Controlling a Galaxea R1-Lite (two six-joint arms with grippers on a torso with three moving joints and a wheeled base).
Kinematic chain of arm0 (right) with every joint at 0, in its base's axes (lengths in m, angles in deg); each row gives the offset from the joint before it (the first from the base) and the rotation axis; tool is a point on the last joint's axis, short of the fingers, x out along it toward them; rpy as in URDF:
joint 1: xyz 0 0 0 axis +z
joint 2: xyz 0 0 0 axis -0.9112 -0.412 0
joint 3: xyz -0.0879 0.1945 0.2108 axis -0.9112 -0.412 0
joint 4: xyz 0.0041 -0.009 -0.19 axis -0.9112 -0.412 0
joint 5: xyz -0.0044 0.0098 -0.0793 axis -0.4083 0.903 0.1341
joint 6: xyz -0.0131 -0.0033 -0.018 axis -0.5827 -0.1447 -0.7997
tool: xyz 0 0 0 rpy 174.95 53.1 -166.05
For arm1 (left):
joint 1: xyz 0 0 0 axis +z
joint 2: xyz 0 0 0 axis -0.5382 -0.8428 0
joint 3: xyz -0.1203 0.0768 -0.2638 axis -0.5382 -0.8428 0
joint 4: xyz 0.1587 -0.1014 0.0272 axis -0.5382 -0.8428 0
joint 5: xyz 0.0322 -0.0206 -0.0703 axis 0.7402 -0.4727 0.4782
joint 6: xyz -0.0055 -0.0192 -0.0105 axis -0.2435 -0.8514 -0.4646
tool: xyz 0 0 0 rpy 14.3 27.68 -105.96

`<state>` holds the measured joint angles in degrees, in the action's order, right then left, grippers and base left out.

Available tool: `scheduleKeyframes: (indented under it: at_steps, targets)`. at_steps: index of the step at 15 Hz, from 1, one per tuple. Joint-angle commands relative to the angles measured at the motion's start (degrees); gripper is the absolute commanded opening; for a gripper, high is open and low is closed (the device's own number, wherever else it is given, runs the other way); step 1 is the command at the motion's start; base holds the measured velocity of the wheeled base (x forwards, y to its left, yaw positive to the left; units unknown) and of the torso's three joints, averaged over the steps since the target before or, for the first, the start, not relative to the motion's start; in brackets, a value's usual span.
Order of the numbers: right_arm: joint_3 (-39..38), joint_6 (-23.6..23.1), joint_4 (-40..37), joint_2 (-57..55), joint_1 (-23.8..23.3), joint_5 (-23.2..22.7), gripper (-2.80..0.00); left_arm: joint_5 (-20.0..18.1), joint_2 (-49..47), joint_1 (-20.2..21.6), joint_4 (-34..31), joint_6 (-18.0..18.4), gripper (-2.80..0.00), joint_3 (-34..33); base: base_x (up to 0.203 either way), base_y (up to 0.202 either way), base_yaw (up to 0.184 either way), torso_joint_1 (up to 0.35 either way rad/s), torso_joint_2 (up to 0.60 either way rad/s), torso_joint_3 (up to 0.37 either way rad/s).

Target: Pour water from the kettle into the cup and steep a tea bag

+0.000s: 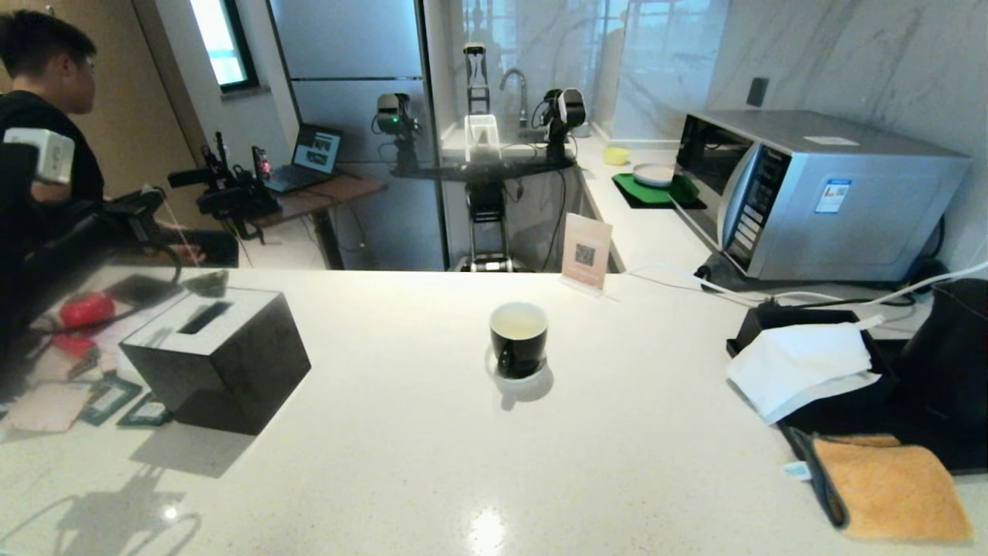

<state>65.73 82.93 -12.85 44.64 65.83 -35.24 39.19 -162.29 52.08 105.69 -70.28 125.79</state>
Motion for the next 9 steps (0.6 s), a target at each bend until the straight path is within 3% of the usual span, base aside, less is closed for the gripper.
scheduleKeyframes:
  at_steps: [1, 9]
  targets:
    - [0.0, 0.0, 0.0, -0.1, 0.0, 0.0, -2.8, -0.8, -1.2, 1.0, 0.4, 0.0, -2.8, 0.0, 0.0, 0.0, 0.0, 0.0, 0.0, 0.0]
    - [0.0, 0.0, 0.0, -0.1, 0.0, 0.0, -2.8, -2.0, -2.0, 0.9, 0.5, 0.2, -2.8, -2.7, 0.0, 0.0, 0.0, 0.0, 0.0, 0.0]
